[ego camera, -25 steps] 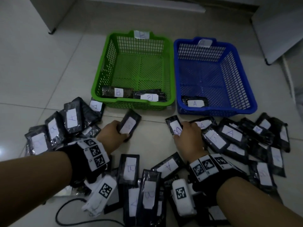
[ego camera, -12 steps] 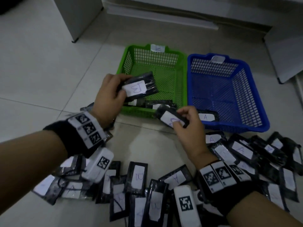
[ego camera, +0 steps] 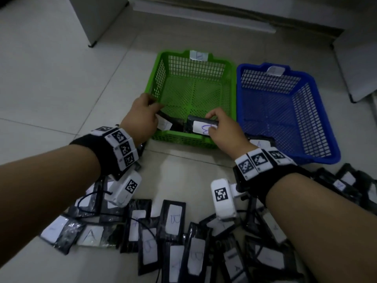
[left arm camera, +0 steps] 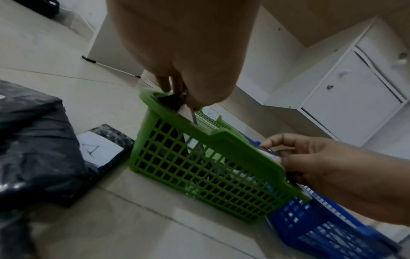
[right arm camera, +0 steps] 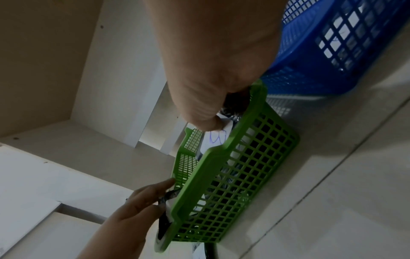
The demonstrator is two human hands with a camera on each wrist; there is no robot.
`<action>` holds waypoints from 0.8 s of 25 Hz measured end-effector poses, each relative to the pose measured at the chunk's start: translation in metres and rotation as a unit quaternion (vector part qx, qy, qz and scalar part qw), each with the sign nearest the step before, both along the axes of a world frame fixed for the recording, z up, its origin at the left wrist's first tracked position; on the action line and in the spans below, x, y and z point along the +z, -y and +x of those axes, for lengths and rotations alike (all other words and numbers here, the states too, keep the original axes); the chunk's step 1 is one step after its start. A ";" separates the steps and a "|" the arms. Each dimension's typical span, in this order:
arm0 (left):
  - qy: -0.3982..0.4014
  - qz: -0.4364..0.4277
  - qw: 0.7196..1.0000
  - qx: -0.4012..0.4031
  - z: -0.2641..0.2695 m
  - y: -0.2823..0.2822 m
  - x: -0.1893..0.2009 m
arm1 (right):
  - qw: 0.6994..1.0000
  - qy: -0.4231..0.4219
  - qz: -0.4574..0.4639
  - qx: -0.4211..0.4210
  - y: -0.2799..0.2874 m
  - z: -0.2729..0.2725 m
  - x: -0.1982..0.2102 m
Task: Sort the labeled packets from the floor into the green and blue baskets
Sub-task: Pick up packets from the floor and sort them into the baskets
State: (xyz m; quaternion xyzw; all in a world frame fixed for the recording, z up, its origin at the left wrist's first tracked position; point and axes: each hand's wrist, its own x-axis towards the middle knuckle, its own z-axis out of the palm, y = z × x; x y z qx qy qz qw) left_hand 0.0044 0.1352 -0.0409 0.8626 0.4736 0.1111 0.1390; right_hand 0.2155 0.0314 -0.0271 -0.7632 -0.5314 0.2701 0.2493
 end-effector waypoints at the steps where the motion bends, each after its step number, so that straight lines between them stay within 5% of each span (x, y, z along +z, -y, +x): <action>1: 0.022 0.032 0.999 -0.009 -0.003 0.008 0.002 | 1.000 0.011 -0.007 0.004 -0.002 0.001 -0.004; 4: 0.129 0.064 0.986 -0.079 -0.018 0.050 0.008 | 0.996 0.088 -0.002 0.023 0.009 -0.004 -0.009; 8: 0.050 -0.156 0.978 -0.125 -0.042 0.129 -0.015 | 0.993 0.061 0.101 -0.015 0.070 -0.033 -0.004; 11: -0.053 -0.242 0.961 -0.124 -0.042 0.165 -0.036 | 0.999 -0.002 0.004 0.041 0.120 -0.050 -0.017; 14: -0.108 -0.232 0.958 -0.128 -0.034 0.172 -0.041 | 0.973 0.030 -0.147 0.177 0.153 -0.053 -0.030; 20: -0.055 -0.320 0.942 -0.088 -0.030 0.159 -0.032 | 0.943 0.091 -0.184 0.263 0.176 -0.062 -0.039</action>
